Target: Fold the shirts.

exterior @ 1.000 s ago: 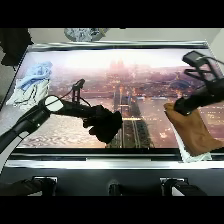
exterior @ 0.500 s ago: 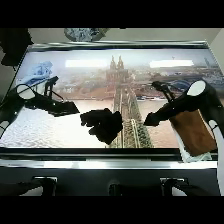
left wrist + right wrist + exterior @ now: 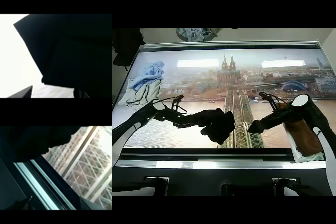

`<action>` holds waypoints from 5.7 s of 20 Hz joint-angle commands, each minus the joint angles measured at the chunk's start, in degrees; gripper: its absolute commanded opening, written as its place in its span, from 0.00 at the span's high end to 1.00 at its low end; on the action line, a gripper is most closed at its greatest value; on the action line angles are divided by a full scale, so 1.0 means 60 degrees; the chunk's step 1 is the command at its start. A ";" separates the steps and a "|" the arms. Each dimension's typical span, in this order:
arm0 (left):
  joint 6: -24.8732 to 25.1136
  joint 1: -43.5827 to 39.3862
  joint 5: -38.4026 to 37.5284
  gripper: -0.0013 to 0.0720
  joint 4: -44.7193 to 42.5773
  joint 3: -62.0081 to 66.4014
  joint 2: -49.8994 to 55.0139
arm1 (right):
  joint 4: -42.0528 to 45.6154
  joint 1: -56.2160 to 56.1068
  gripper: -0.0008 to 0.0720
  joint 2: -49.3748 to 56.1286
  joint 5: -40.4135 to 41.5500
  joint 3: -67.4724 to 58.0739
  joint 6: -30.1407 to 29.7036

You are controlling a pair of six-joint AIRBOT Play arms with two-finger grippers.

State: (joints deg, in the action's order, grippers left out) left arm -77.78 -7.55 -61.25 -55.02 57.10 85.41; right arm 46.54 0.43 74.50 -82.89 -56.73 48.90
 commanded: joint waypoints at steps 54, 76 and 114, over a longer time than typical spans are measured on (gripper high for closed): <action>-0.0641 -0.0007 -0.0816 0.94 -0.0933 0.3395 -0.6029 | 0.3461 -0.2437 0.92 -0.2521 -0.2390 -0.5956 0.1315; -0.0521 0.1486 -0.2652 0.00 0.0310 0.3359 -0.0175 | 0.2769 0.1872 0.14 0.0678 -0.0962 -0.3901 0.0346; 0.0572 -0.3293 0.1166 0.95 0.3792 0.1552 0.0973 | 0.0674 0.0659 0.92 0.2025 0.2652 0.0907 -0.0004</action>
State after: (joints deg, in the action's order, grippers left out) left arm -74.56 -28.25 -51.64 -28.16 64.34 92.12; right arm 50.61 6.57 86.72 -66.72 -50.94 49.23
